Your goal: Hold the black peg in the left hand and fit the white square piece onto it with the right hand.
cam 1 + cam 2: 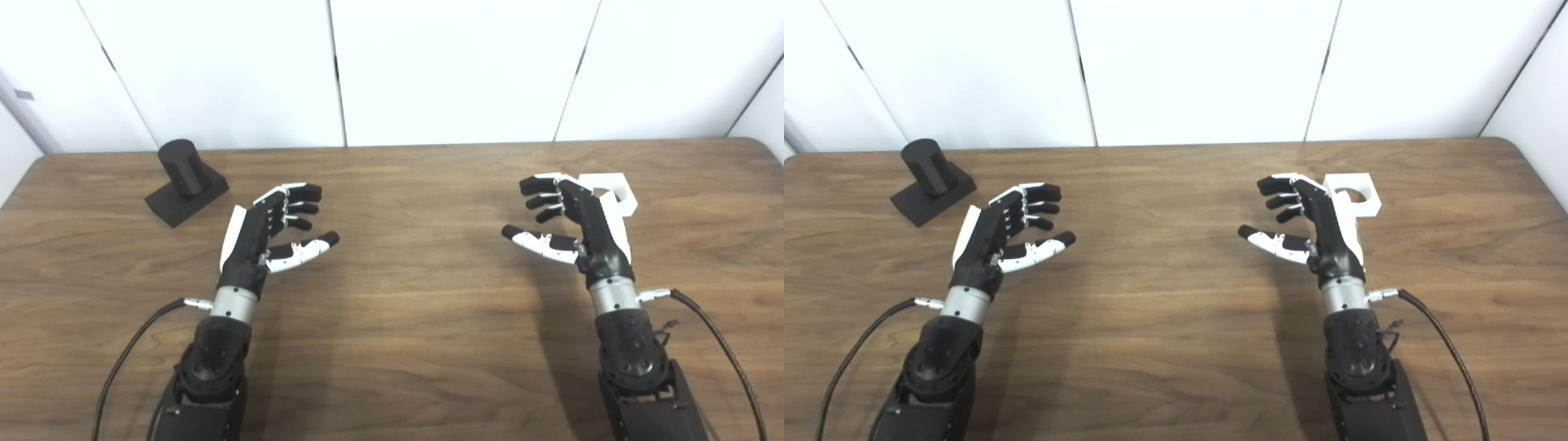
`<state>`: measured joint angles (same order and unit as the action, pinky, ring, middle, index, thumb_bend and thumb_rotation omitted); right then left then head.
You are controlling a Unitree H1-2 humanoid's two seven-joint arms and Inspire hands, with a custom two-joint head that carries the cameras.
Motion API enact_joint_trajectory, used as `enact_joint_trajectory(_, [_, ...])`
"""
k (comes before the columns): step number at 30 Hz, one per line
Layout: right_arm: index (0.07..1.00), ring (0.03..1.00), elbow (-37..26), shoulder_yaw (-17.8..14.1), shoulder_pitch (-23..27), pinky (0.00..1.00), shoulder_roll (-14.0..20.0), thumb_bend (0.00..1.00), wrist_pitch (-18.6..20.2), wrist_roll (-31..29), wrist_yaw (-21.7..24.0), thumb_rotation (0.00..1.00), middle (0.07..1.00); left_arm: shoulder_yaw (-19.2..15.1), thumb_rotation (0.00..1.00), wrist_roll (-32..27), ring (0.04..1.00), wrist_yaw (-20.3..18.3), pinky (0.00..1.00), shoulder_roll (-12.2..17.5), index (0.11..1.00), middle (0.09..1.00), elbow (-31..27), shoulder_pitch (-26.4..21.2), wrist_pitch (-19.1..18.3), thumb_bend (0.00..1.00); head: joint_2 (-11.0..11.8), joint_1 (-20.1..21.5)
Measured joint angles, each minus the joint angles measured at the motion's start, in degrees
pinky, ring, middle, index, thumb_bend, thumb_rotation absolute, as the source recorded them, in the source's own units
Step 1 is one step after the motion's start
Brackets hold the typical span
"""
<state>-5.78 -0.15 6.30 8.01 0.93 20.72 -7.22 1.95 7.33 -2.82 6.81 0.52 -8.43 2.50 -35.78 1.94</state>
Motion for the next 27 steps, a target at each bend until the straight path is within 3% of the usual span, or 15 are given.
enact_joint_trajectory(7, [0.634,0.607,0.03,-0.04,-1.37,0.48,0.0,0.56,-0.87,0.1,-0.08,0.0,0.665,0.27,0.0,0.19,0.679,0.32,0.55,-0.74,0.678,0.713,1.44,0.55,2.25,0.72,0.27,-0.09])
enact_joint_trajectory(21, [0.632,0.617,0.11,-0.07,-1.36,0.5,0.01,0.56,-1.29,0.07,-0.15,0.0,0.664,0.28,0.0,0.18,0.691,0.31,0.58,-0.74,0.674,0.721,1.43,0.55,2.35,0.72,-0.17,-0.44])
enact_joint_trajectory(27, [0.633,0.612,0.29,-0.42,-1.35,0.49,0.33,0.57,-1.46,-0.09,-0.14,0.0,0.652,0.98,0.0,1.3,0.691,0.39,0.55,-0.96,0.68,0.723,1.43,0.55,2.35,0.7,0.36,-9.91])
